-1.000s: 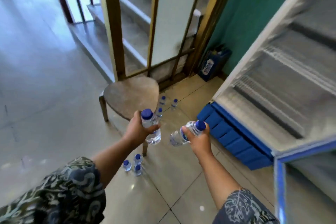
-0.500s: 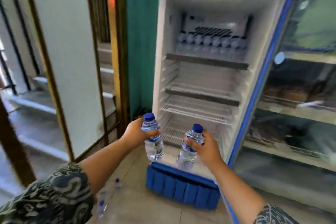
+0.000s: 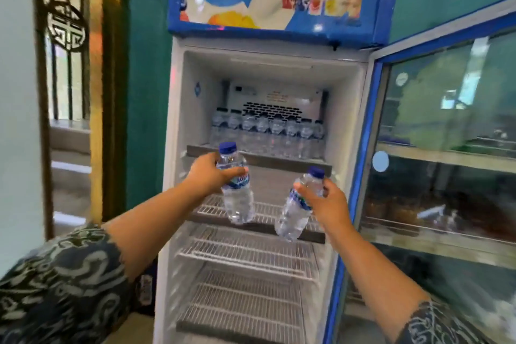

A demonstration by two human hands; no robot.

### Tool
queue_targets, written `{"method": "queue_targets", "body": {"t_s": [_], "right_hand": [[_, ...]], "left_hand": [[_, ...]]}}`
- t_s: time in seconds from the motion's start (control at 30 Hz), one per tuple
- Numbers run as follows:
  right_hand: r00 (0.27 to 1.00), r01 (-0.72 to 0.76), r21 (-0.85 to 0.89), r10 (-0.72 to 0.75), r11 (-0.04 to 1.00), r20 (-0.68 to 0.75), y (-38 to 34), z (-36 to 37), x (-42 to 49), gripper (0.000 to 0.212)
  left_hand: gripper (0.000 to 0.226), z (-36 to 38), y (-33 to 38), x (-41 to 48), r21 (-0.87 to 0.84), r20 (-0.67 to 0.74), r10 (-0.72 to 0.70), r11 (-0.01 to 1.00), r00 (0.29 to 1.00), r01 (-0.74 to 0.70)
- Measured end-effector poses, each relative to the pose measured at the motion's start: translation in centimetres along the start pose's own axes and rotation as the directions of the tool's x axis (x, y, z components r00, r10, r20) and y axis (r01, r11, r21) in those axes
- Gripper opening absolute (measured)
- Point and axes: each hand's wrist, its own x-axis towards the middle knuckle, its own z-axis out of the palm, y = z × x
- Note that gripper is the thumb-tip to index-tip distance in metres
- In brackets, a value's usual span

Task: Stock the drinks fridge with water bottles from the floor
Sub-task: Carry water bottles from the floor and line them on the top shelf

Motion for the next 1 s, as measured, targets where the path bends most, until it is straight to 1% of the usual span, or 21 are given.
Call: {"method": "queue_targets", "body": {"t_s": [0.07,0.13,0.2,0.3,0.4,0.47,0.53,0.6,0.67,0.73,0.83,0.9,0.93,1.0], "right_hand": [[0.998,0.024,0.016,-0.023,1.000,-0.066,0.2,0.8,4.2,0.044],[0.988,0.085,0.038,-0.079,0.996,-0.134,0.0,1.7,8.1,0.039],[0.968,0.143,0.046,-0.130,0.989,-0.217,-0.1,2.6,12.4,0.033],[0.932,0.199,0.031,-0.179,0.980,-0.315,-0.3,3.9,18.3,0.035],[0.906,0.224,-0.020,-0.216,0.974,-0.364,1.0,4.5,23.6,0.036],[0.900,0.222,-0.062,-0.229,0.973,-0.372,2.3,4.7,26.0,0.034],[0.900,0.180,-0.111,-0.209,0.977,-0.383,4.0,4.8,28.2,0.041],[0.902,0.120,-0.159,-0.174,0.980,-0.396,5.6,4.6,30.1,0.052],[0.904,0.056,-0.196,-0.133,0.979,-0.407,6.8,4.3,31.7,0.057],[0.910,0.007,-0.245,-0.108,0.969,-0.401,7.7,3.9,33.1,0.059],[0.899,-0.084,-0.322,-0.067,0.943,-0.433,8.0,3.3,35.0,0.067],[0.911,-0.142,-0.394,-0.036,0.908,-0.411,7.8,3.2,36.1,0.076],[0.922,-0.159,-0.445,-0.029,0.881,-0.387,7.8,3.2,36.6,0.075],[0.940,-0.181,-0.589,-0.037,0.787,-0.338,7.6,3.0,37.0,0.069]], "left_hand": [[0.020,0.3,0.5,4.8,-0.043,0.006,0.054,0.998,0.999,-0.054],[0.020,0.6,1.1,9.5,-0.042,-0.031,0.138,0.989,0.990,-0.139],[0.028,1.0,1.6,14.1,-0.062,-0.061,0.198,0.978,0.978,-0.201],[0.033,2.0,1.6,20.3,-0.143,-0.058,0.237,0.959,0.970,-0.243],[0.033,3.9,1.2,25.7,-0.126,-0.020,0.320,0.939,0.947,-0.320],[0.038,5.8,0.6,28.4,-0.117,0.012,0.373,0.922,0.928,-0.369],[0.042,7.8,-0.5,30.9,-0.081,0.046,0.385,0.921,0.922,-0.381],[0.044,9.6,-1.9,32.9,-0.067,0.073,0.359,0.933,0.930,-0.355],[0.050,11.2,-3.2,34.7,-0.073,0.093,0.336,0.941,0.937,-0.330],[0.060,12.7,-4.3,36.3,-0.017,0.127,0.312,0.950,0.942,-0.312],[0.065,14.3,-4.7,38.1,0.063,0.161,0.241,0.965,0.957,-0.253],[0.076,14.9,-4.8,39.1,0.104,0.193,0.220,0.964,0.956,-0.243],[0.081,15.0,-5.0,39.6,0.099,0.213,0.229,0.962,0.950,-0.254],[0.083,15.4,-5.1,40.2,0.065,0.244,0.254,0.958,0.936,-0.278]]}}
